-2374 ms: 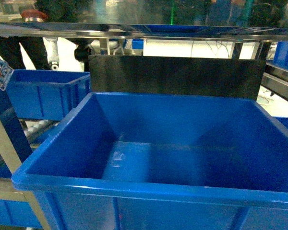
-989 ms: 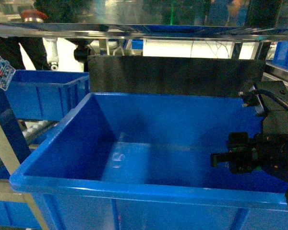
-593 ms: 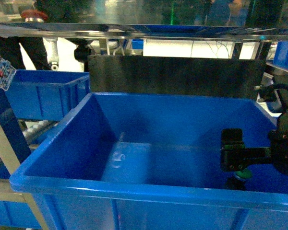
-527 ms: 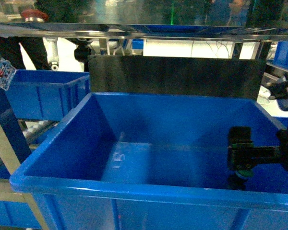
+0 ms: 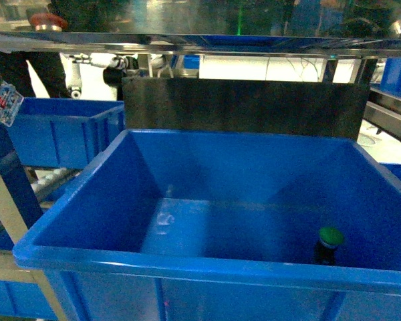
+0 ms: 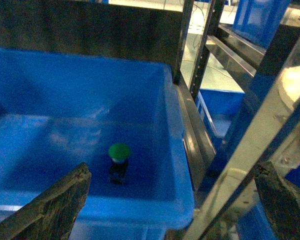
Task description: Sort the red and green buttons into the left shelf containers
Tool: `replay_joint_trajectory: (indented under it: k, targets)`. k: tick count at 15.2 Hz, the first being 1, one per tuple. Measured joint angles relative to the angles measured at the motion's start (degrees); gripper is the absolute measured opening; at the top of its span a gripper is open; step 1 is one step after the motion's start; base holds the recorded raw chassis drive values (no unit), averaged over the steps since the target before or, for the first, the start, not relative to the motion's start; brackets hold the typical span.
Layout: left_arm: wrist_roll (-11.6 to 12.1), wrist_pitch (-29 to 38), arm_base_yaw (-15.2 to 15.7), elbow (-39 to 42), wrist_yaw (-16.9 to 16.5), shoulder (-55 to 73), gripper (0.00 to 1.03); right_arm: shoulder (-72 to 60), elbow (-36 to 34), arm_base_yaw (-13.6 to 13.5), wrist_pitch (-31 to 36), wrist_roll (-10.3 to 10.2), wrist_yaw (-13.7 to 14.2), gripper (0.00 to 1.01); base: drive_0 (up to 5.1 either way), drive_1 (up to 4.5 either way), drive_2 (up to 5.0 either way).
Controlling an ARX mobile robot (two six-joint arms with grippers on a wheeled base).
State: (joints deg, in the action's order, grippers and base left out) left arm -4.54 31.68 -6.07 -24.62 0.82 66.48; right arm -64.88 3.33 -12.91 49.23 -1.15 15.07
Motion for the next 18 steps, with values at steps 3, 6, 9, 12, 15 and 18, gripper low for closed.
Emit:
replay_joint_trajectory:
  k: [3, 6, 9, 12, 15, 18]
  targets:
    - [0.0, 0.0, 0.0, 0.0, 0.02, 0.0, 0.24, 34.82, -1.68, 1.27, -30.86, 2.69, -2.64, 0.98, 0.0, 0.0, 0.0]
    - [0.0, 0.0, 0.0, 0.0, 0.02, 0.0, 0.24, 59.43, 0.79, 4.9, -52.5, 6.08, -3.39, 0.98, 0.0, 0.0, 0.0]
    - [-0.02, -0.02, 0.0, 0.0, 0.02, 0.0, 0.24, 60.43, 0.79, 4.66, -53.68, 7.04, -3.34, 0.98, 0.0, 0.0, 0.0]
    - [-0.55, -1.66, -0.26, -0.04, -0.5, 0.11, 0.24, 60.48, 0.79, 4.66, -53.7, 7.08, -3.34, 0.98, 0.0, 0.0, 0.0]
    - [-1.49, -4.61, -2.56, -0.09, -1.53, 4.61, 0.24, 60.48, 0.79, 4.66, -53.7, 7.21, -3.34, 0.98, 0.0, 0.0, 0.0]
    - [-1.68, -6.01, -5.2, -0.09, -2.97, 8.2, 0.24, 60.48, 0.79, 4.66, -53.68, 7.21, -3.34, 0.98, 0.0, 0.0, 0.0]
